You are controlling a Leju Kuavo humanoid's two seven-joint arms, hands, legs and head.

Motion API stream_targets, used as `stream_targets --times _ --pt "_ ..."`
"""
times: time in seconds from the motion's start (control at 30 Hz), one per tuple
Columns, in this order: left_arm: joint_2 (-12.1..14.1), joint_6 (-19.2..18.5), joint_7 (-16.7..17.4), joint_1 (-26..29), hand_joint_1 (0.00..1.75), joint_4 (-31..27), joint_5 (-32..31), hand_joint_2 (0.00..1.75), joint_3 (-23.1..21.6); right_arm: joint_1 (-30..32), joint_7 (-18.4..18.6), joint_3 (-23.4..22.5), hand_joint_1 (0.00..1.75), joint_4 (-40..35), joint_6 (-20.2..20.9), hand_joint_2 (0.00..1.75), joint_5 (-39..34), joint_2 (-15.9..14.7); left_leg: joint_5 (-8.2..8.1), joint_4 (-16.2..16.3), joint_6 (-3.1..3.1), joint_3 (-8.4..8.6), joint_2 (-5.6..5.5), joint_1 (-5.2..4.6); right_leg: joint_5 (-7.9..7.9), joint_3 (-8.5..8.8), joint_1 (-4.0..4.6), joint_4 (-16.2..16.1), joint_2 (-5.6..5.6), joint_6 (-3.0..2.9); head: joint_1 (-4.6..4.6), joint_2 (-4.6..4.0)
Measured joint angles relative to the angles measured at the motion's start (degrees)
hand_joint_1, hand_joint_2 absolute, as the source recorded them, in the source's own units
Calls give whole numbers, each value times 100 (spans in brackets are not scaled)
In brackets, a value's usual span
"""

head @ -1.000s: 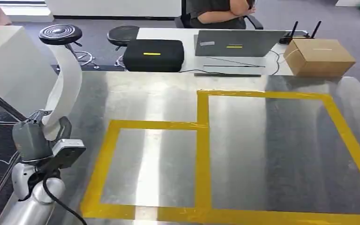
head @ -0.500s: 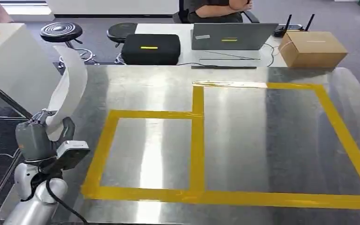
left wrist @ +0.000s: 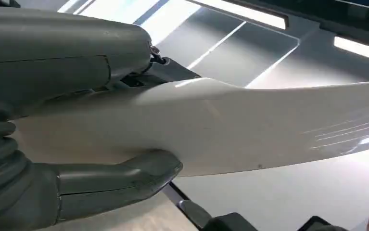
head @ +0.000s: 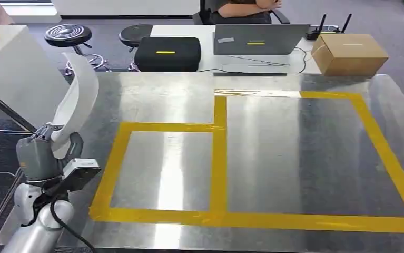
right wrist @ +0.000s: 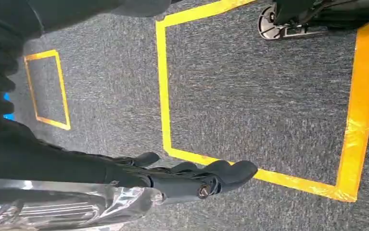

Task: Take the parts from the cabinet and place them on the table.

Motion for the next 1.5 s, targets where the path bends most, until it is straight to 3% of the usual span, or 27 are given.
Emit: stream_targets --times 0.53,0.7,0.97,1.5 --pt "2 -7 2 -1 175 0 -92 175 0 0 31 0 0 0 9 175 87 0 1 3 2 -25 0 -6 8 -26 -8 0 0 12 -2 0" --pt "163 -378 225 -53 175 48 -653 175 -94 -8 33 0 0 0 44 175 98 0 1 3 2 -32 0 -6 8 -31 -8 0 1 11 -2 0" --pt "411 -144 273 -75 175 107 -977 175 -168 -7 42 0 0 0 59 175 83 0 2 3 2 -41 0 -5 8 -40 -8 0 0 10 -2 0" --pt "553 -13 286 -73 175 107 -1128 175 -199 -5 42 0 0 0 59 175 61 0 2 3 1 -46 0 -5 8 -48 -8 0 1 10 -4 0"
